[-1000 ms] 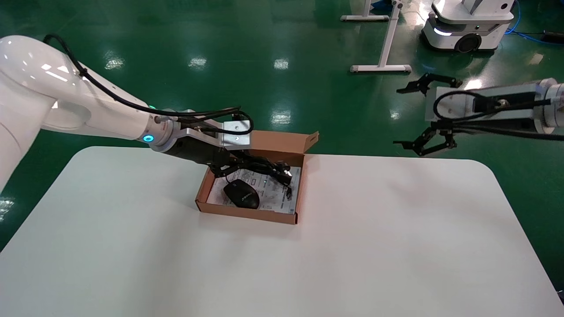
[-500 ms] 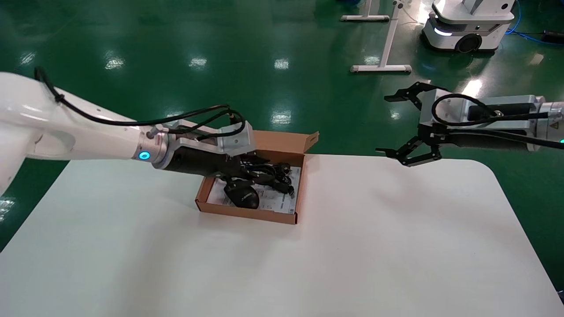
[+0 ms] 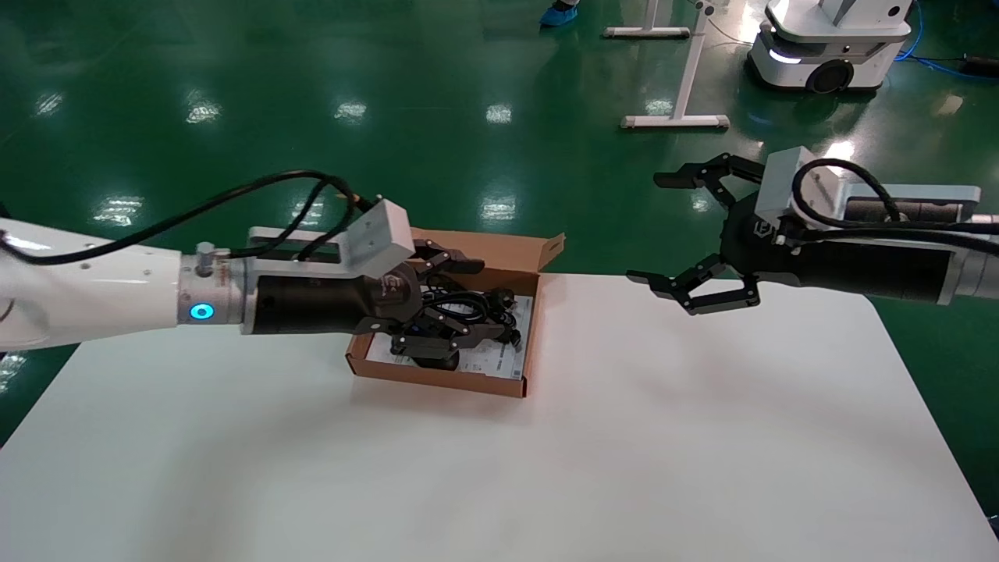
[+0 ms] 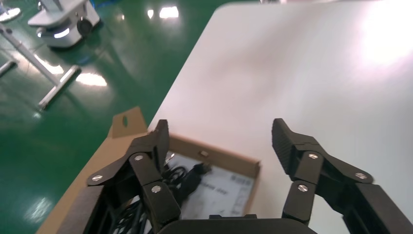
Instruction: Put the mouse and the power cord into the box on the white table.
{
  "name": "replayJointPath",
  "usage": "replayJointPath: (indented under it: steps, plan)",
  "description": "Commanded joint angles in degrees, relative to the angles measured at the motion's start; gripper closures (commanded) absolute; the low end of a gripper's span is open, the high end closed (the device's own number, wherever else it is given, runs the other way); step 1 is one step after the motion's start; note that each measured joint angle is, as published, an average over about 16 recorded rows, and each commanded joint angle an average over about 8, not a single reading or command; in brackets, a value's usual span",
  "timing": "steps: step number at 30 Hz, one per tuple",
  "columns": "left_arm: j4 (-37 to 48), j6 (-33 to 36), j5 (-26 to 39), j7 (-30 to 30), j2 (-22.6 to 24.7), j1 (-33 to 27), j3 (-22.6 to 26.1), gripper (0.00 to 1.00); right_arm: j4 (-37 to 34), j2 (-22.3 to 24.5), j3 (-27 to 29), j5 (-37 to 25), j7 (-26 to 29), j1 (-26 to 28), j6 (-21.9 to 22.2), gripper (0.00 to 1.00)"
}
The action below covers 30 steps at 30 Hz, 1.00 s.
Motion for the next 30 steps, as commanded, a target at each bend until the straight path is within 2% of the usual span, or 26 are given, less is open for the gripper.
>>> replayJointPath:
  steps: [1, 30]
  plan:
    - [-2.2, 0.7, -1.5, -0.9, -1.4, 1.5, -1.4, 0.00, 2.3, 0.8, 1.0, 1.1, 2.0, -1.6, -0.3, 0.00]
    - [-33.6, 10.7, -22.6, -14.7, -21.7, 23.2, -22.4, 0.00, 36.0, 11.8, 16.1, 17.4, 30.8, -24.3, -5.4, 0.00]
